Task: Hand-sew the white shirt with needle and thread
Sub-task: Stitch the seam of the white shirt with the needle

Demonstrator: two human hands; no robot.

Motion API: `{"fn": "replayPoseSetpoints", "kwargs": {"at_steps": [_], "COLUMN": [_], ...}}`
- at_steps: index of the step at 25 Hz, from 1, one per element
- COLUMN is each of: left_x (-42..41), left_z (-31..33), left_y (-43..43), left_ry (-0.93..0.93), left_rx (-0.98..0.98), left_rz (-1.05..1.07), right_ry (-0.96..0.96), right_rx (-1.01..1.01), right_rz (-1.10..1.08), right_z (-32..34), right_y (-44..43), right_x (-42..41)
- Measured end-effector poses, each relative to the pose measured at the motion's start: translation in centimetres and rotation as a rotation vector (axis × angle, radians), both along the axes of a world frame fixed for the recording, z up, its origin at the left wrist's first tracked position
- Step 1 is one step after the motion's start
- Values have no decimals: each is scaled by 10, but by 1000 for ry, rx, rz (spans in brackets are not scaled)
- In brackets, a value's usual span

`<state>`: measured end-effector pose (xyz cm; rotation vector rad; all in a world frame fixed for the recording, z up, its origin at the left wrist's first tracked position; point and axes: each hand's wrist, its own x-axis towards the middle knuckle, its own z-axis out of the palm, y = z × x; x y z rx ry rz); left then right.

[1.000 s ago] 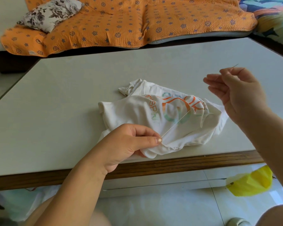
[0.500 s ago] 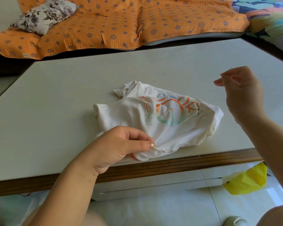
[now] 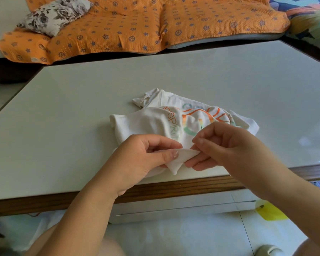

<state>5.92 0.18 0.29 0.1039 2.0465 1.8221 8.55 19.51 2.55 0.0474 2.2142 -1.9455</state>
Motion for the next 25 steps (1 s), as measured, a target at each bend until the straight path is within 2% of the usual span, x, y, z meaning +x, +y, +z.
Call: {"fn": "replayPoseSetpoints", "kwargs": {"at_steps": [4, 8, 15, 25], "left_x": [0, -3, -2, -2], "left_z": [-3, -3, -6, -7], "left_y": [0, 0, -1, -1], "left_ry": [134, 177, 255, 257], "left_rx": [-139, -122, -193, -199], "left_rz": [-5, 8, 9, 6], "right_ry": [79, 114, 111, 124], "right_rx": [86, 284, 418, 448], "right_rz": [-14, 41, 78, 130], "right_z": [-6, -7, -4, -3], "right_y": [0, 1, 0, 1], "right_x": [0, 3, 4, 4]}}
